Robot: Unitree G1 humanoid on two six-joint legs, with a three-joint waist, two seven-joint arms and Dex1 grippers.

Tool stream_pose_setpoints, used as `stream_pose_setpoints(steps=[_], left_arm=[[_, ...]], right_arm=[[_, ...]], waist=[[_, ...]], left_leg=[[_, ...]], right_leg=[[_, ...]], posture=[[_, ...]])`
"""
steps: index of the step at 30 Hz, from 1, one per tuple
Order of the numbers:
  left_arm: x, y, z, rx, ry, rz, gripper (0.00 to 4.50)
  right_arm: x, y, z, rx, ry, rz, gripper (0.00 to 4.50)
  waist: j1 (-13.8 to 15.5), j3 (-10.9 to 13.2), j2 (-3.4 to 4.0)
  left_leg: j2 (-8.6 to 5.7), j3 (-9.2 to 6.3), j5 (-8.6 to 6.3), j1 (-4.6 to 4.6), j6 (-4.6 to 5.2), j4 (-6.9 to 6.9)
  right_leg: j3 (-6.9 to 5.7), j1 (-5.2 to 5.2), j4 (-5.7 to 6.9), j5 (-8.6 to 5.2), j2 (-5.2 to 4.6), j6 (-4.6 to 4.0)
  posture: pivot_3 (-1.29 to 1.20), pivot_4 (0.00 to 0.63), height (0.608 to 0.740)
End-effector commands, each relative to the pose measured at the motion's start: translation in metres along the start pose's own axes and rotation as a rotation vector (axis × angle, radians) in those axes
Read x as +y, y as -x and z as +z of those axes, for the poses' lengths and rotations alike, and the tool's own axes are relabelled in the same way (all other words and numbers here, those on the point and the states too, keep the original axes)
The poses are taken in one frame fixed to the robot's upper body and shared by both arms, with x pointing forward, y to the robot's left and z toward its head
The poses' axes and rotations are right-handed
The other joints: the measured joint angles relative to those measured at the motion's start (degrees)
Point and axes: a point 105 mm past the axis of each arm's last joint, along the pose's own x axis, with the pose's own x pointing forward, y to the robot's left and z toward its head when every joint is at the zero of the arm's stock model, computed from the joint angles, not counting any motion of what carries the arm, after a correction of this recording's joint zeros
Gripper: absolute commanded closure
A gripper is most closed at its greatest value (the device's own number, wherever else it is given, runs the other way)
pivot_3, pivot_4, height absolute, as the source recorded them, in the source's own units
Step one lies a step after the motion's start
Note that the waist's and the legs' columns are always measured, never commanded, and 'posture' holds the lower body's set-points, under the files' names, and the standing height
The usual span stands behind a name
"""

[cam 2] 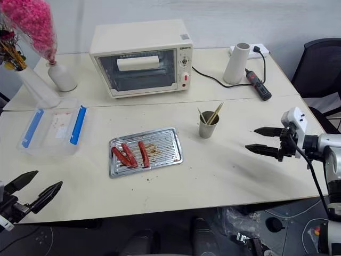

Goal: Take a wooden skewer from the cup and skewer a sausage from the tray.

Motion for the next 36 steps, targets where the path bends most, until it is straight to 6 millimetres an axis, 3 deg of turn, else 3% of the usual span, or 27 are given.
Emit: stream_pose_setpoints(steps=[1, 29, 31, 36], left_arm=[[0.004, 0.004, 0.003, 0.008, -0.016, 0.014, 0.00], [-0.003, 0.000, -0.002, 0.032, 0.031, -0.006, 0.00], [-0.015, -0.003, 0.004, 0.024, 0.044, -0.076, 0.00], [-0.067, -0.014, 0.054, -0.069, 0.056, -0.363, 0.00]], right_arm=[[0.001, 0.002, 0.009, -0.027, 0.026, -0.004, 0.01], [-0.001, -0.001, 0.011, -0.049, 0.022, -0.067, 0.01], [-0.001, 0.000, 0.021, -0.090, -0.002, -0.072, 0.01], [0.021, -0.006, 0.072, -0.242, 0.029, -0.031, 0.01]], waist=[[0.0, 0.0, 0.00], [0.0, 0.0, 0.00], [0.0, 0.0, 0.00], [0.0, 0.0, 0.01]], left_leg=[[0.00, 0.00, 0.00, 0.00, 0.00, 0.00], [0.00, 0.00, 0.00, 0.01, 0.00, 0.00], [0.00, 0.00, 0.00, 0.01, -0.01, 0.00], [0.05, -0.04, -0.01, -0.01, -0.01, 0.02]], right_leg=[[0.00, 0.00, 0.00, 0.00, -0.01, 0.00], [0.00, 0.00, 0.01, 0.00, -0.04, 0.01], [0.00, 0.00, 0.01, 0.00, -0.04, 0.01], [0.09, 0.00, 0.04, 0.04, -0.17, 0.07]], posture=[[0.00, 0.150, 0.740], [0.00, 0.150, 0.740], [0.00, 0.150, 0.740], [0.00, 0.150, 0.740]])
